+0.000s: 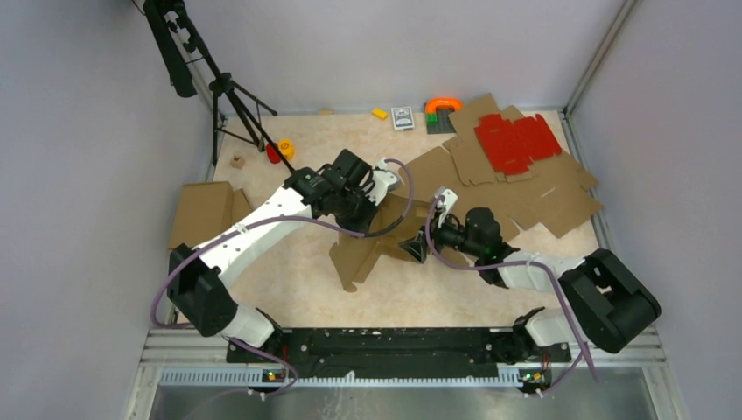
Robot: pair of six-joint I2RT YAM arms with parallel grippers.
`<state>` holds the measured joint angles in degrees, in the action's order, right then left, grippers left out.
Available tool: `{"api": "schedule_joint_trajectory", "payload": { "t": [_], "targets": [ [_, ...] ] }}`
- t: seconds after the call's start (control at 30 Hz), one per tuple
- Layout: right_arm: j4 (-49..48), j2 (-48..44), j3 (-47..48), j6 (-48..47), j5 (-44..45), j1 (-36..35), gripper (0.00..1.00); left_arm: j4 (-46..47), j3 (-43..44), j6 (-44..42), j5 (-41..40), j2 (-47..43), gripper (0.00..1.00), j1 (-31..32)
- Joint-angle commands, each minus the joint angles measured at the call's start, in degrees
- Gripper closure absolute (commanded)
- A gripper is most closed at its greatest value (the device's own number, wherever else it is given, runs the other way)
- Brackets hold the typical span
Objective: Fold the paper box
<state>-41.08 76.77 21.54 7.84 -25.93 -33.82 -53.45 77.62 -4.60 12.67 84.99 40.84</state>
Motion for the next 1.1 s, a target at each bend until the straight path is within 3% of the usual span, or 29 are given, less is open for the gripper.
{"api": "schedule_joint_trajectory", "payload": {
  "t": [0.0, 0.23, 0.4, 0.73, 0.87, 1.07],
  "targets": [
    [-1.29, 1.72, 1.98, 2.79, 1.83, 0.25, 0.17, 1.4, 0.73, 2.58, 5.95, -0.38, 0.92, 0.29],
    [-1.77, 1.71, 1.88, 2.74, 2.83, 0.27, 0.27, 2.8, -2.12, 3.86, 4.82, -4.28, 0.6, 0.1],
    [-0.62, 1.66, 1.84, 2.49, 3.14, 0.25, 0.27, 6.49, -6.54, 6.22, 4.94, -8.78, 0.47, -0.57],
    [0.31, 1.01, 2.24, 2.96, 3.97, 0.25, 0.37, 15.61, -13.72, 10.91, 6.01, -19.84, 0.21, -1.79],
    [-0.18, 1.07, 2.45, 3.88, 3.83, 0.25, 0.37, 16.76, -14.4, 12.04, 7.34, -20.84, 0.19, -2.07],
    [0.08, 1.12, 2.76, 10.18, 8.58, -0.11, 0.37, 18.45, -15.92, 16.66, 8.15, -18.31, 0.26, -2.08]
  ]
}}
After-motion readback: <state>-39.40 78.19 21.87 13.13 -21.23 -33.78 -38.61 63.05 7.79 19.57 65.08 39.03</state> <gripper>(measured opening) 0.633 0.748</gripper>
